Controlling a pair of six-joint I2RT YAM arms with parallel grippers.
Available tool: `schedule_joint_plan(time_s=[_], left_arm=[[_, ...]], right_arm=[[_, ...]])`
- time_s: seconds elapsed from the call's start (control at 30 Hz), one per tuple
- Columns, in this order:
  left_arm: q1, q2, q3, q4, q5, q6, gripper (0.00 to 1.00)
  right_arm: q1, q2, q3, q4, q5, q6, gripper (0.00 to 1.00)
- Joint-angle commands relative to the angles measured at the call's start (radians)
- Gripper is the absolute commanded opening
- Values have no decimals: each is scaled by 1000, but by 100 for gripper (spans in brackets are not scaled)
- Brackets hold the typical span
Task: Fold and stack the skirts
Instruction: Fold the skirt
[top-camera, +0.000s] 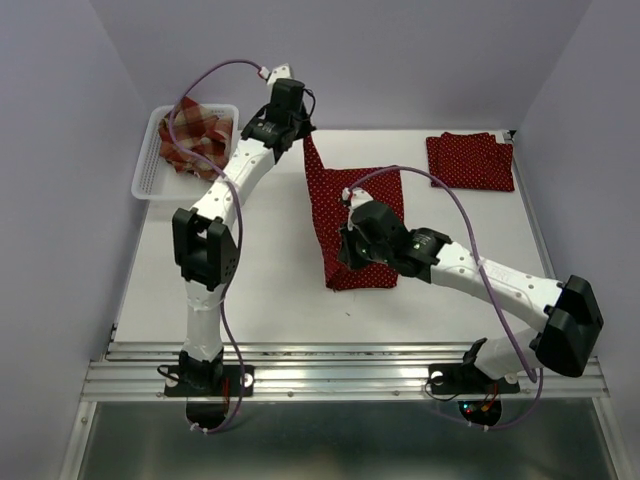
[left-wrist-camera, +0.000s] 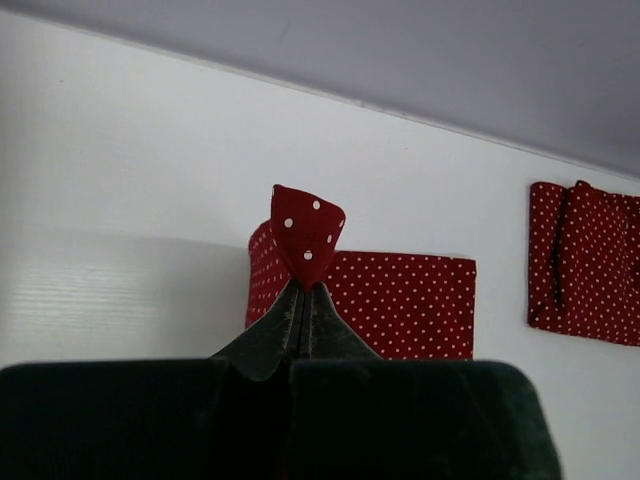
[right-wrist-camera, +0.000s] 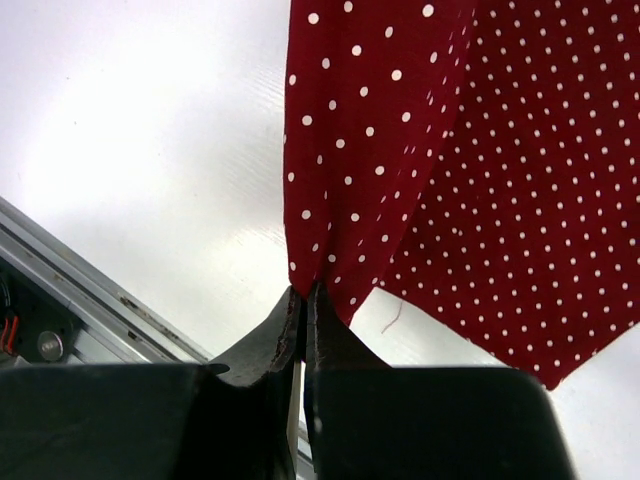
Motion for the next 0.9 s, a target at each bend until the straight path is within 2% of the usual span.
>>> schedule_joint_plan(time_s=[0.0,0.43,0.87], left_arm=[[-47,50,121,14,-20,-3,0],[-165,197,186,203,71,-24,0],[-198,352,216,361,154,-107,0]], right_arm=[[-31,-69,-47,-21,14,30,1],[-111,-152,-158,-44,41,80,1],[-208,-119,-245,-1,14,115,1]])
